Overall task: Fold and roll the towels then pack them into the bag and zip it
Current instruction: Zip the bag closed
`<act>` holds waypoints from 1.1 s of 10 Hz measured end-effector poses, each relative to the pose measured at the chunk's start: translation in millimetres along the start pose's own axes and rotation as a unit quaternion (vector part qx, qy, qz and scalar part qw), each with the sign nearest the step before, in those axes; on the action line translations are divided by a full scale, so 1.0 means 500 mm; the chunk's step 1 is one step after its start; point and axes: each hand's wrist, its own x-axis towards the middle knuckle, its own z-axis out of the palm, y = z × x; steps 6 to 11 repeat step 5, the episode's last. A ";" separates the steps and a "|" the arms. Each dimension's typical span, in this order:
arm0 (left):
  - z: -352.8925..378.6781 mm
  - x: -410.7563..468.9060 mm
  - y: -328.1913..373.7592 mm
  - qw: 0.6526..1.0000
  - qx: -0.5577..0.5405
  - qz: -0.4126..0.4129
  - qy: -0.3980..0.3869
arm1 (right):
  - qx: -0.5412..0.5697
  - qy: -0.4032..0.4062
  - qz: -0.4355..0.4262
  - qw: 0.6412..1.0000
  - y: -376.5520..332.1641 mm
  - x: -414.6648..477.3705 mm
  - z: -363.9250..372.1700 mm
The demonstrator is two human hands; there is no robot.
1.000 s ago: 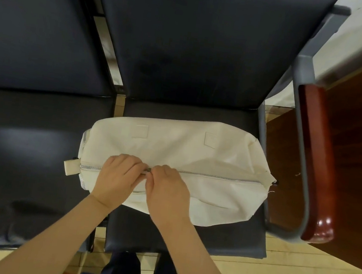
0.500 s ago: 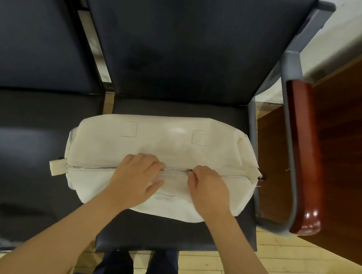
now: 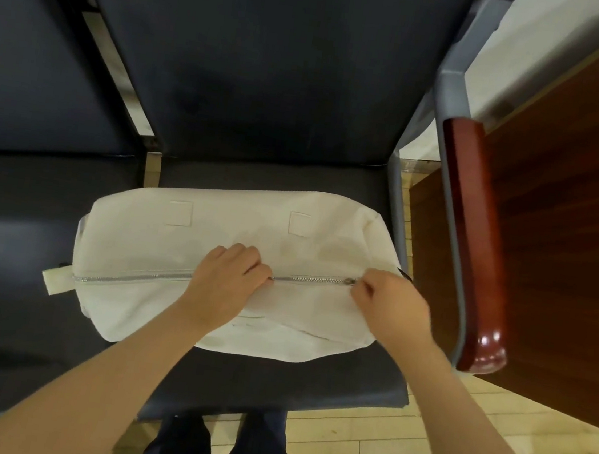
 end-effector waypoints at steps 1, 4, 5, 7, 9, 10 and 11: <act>0.003 0.001 0.006 1.000 0.005 0.005 0.011 | 0.013 0.013 0.083 0.996 0.077 -0.012 -0.033; -0.009 0.039 0.030 0.973 -0.020 -0.129 -0.187 | -0.054 0.091 0.113 0.988 -0.019 -0.007 -0.006; -0.065 0.078 0.029 0.964 0.034 -0.148 -0.220 | -0.065 0.074 0.003 0.995 -0.110 0.007 -0.032; -0.065 0.078 0.029 0.964 0.034 -0.148 -0.220 | -0.065 0.074 0.003 0.995 -0.110 0.007 -0.032; -0.065 0.078 0.029 0.964 0.034 -0.148 -0.220 | -0.065 0.074 0.003 0.995 -0.110 0.007 -0.032; -0.065 0.078 0.029 0.964 0.034 -0.148 -0.220 | -0.065 0.074 0.003 0.995 -0.110 0.007 -0.032; -0.065 0.078 0.029 0.964 0.034 -0.148 -0.220 | -0.065 0.074 0.003 0.995 -0.110 0.007 -0.032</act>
